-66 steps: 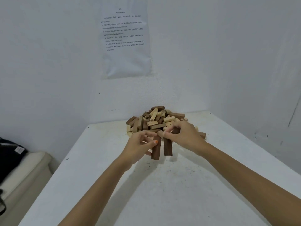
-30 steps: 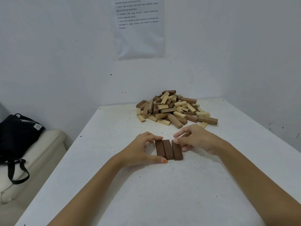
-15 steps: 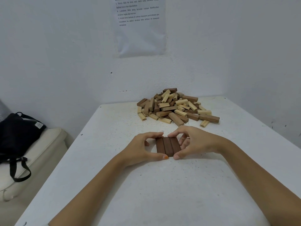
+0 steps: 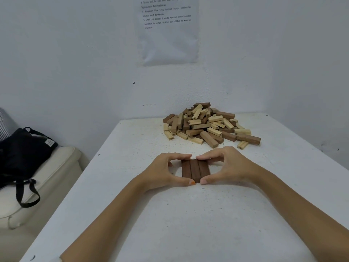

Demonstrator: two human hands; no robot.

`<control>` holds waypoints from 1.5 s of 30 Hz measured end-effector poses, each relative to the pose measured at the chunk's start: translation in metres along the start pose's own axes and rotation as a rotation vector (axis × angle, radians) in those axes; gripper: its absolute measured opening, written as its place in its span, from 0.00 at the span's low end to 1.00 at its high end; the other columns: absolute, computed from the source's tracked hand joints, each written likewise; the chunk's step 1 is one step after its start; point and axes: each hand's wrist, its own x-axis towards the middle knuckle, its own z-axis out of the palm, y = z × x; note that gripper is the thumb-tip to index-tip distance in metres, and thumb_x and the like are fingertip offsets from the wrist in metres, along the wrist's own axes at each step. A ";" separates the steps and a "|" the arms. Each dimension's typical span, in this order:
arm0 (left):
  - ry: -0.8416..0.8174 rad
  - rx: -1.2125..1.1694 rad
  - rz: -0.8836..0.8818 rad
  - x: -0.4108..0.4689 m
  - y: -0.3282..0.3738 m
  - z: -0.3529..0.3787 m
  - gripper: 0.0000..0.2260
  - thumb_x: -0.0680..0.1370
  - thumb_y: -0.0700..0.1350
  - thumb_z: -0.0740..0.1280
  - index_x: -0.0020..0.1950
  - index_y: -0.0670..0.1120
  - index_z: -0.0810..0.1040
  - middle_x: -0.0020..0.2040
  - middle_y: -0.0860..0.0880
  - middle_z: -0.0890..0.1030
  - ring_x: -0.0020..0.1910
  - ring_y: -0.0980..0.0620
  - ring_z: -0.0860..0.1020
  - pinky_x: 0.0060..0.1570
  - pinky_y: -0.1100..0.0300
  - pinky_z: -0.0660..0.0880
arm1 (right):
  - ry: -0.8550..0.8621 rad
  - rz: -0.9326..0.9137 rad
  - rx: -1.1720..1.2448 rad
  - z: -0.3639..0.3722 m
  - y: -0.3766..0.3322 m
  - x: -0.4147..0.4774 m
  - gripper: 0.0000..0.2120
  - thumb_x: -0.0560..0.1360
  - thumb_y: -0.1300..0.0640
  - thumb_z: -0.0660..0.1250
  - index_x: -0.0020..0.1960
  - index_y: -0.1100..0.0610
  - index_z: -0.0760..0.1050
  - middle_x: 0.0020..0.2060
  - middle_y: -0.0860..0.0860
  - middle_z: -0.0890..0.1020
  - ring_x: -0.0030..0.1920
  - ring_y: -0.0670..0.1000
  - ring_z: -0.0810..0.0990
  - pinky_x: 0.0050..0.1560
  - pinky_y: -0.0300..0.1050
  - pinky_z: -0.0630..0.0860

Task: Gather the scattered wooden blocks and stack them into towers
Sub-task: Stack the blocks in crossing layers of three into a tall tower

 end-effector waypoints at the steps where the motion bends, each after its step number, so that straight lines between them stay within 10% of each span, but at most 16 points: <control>1: -0.006 -0.002 -0.001 0.001 -0.001 -0.001 0.32 0.64 0.49 0.80 0.67 0.55 0.75 0.61 0.61 0.78 0.54 0.77 0.70 0.49 0.80 0.64 | 0.007 -0.008 0.010 0.002 0.000 0.001 0.34 0.56 0.44 0.83 0.61 0.45 0.79 0.56 0.39 0.80 0.58 0.36 0.77 0.63 0.37 0.74; 24: -0.007 0.059 -0.071 -0.045 -0.065 -0.089 0.30 0.66 0.49 0.80 0.65 0.58 0.75 0.61 0.67 0.76 0.64 0.71 0.69 0.60 0.79 0.60 | 0.032 -0.140 0.036 0.092 -0.052 0.061 0.36 0.61 0.44 0.81 0.66 0.48 0.74 0.59 0.44 0.76 0.60 0.41 0.74 0.63 0.40 0.74; 31: 0.019 0.046 -0.127 -0.050 -0.094 -0.127 0.32 0.64 0.53 0.79 0.66 0.56 0.75 0.63 0.62 0.77 0.67 0.65 0.70 0.71 0.59 0.62 | -0.010 -0.134 0.081 0.120 -0.072 0.106 0.36 0.61 0.45 0.81 0.67 0.46 0.73 0.58 0.41 0.73 0.58 0.41 0.72 0.53 0.30 0.70; 45: -0.003 0.011 -0.190 -0.042 -0.107 -0.145 0.30 0.67 0.44 0.79 0.67 0.56 0.74 0.63 0.63 0.76 0.65 0.68 0.70 0.65 0.70 0.64 | 0.001 -0.160 0.115 0.133 -0.073 0.130 0.35 0.62 0.46 0.80 0.66 0.45 0.73 0.59 0.44 0.72 0.51 0.31 0.71 0.46 0.24 0.68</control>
